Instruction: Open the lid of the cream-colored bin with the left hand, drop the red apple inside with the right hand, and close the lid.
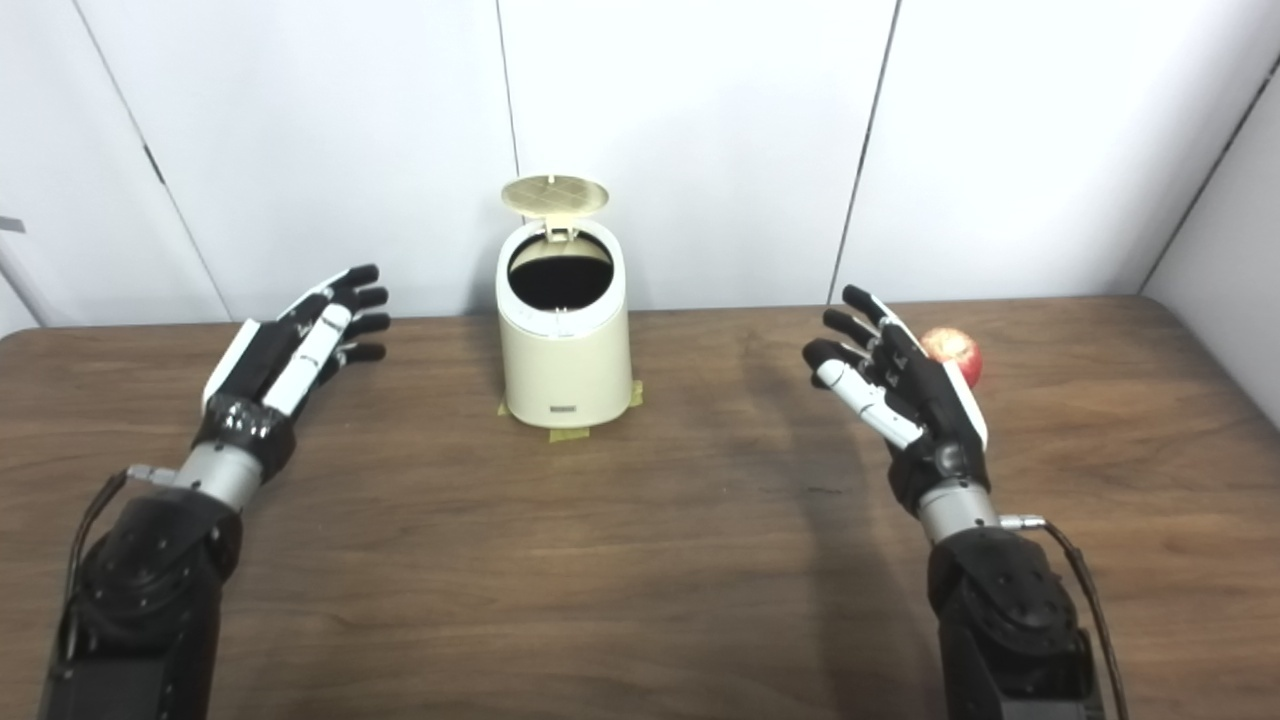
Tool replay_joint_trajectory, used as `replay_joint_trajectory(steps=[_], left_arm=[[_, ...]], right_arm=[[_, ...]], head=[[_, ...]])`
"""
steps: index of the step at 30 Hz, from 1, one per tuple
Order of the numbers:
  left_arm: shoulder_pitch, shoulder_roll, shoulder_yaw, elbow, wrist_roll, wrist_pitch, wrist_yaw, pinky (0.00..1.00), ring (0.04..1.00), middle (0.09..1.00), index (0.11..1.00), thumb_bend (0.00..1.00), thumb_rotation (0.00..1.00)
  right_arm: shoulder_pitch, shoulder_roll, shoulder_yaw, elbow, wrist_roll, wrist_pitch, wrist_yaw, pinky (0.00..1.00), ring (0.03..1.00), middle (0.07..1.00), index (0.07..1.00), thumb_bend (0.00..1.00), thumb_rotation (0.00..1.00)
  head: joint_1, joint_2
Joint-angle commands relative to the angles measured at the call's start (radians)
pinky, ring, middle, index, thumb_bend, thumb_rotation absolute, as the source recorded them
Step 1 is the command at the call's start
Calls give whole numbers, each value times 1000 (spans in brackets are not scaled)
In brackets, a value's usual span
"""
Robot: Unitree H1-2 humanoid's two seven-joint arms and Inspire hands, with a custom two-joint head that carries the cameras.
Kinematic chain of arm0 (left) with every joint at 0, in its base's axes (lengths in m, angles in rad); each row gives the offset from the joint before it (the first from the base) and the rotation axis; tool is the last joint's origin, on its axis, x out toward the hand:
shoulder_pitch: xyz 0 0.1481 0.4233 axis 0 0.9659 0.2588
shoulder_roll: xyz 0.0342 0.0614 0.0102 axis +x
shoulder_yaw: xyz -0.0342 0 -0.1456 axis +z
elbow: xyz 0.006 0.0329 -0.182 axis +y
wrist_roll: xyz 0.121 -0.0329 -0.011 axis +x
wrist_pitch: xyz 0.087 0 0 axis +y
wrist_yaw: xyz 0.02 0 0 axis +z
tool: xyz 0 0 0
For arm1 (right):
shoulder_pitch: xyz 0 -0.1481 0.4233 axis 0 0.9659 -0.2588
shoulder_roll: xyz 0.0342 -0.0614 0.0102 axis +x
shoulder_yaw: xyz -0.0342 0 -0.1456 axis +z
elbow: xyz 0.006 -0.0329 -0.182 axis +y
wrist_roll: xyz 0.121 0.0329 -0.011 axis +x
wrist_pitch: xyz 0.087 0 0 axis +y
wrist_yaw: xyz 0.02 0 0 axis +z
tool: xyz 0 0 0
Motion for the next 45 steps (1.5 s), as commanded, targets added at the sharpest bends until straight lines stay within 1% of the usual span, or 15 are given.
replay_joint_trajectory(steps=[1,6,8,13,18,21,23,24,27,28,31,33,37,41,45], left_arm=[[-31,9,13,-32,-23,-23,15,765,825,870,889,377,747],[-16,29,18,-48,-35,-1,19,795,828,874,894,400,769],[-13,32,22,-51,-44,5,20,791,824,868,887,384,750],[-3,45,20,-50,-45,-1,18,790,822,870,886,395,758],[-5,43,19,-49,-45,2,25,783,819,864,879,400,751],[-6,39,19,-52,-49,9,27,776,814,857,875,392,729],[-3,36,15,-54,-46,17,30,786,819,852,878,393,711],[-1,35,12,-56,-42,18,32,788,820,851,879,394,709],[8,32,4,-60,-32,22,39,770,818,844,876,404,701],[12,32,-1,-61,-27,21,40,774,823,850,881,413,704],[22,34,-11,-66,-14,20,45,776,826,852,886,420,716],[30,31,-14,-72,-14,23,47,773,826,852,885,413,715],[42,21,-15,-77,-19,20,54,748,811,843,880,394,703],[54,15,-15,-88,-23,24,61,758,804,837,879,403,708],[66,20,-20,-100,-20,21,56,771,805,834,884,405,733]], right_arm=[[-49,-17,0,-33,-2,-6,7,676,782,841,873,543,383],[-60,-14,6,-32,-5,11,7,678,785,845,875,517,368],[-64,-16,11,-27,-12,12,7,672,784,843,868,515,376],[-74,-15,22,-31,-24,28,2,677,780,840,858,521,392],[-103,-24,31,-16,-34,18,12,682,775,839,857,511,355],[-141,-31,39,-8,-39,14,22,661,778,836,859,561,360],[-176,-34,49,2,-48,7,25,648,754,828,857,619,357],[-197,-36,55,12,-53,5,26,648,750,826,856,628,356],[-253,-40,74,25,-64,21,32,660,760,878,837,691,354],[-275,-41,84,29,-75,32,30,663,758,859,830,705,355],[-319,-48,106,40,-103,45,33,667,759,828,830,694,350],[-351,-61,133,52,-136,43,42,671,759,829,835,653,320],[-415,-70,173,86,-203,46,45,641,752,827,832,629,345],[-448,-60,172,108,-216,45,50,618,747,837,819,619,341],[-430,-61,160,98,-209,33,54,617,747,839,816,611,358]], head=[[1,1],[6,3],[6,3],[9,2],[9,2],[9,2],[9,-3],[9,-5],[10,-10],[9,-12],[10,-18],[13,-24],[18,-30],[28,-35],[29,-32]])
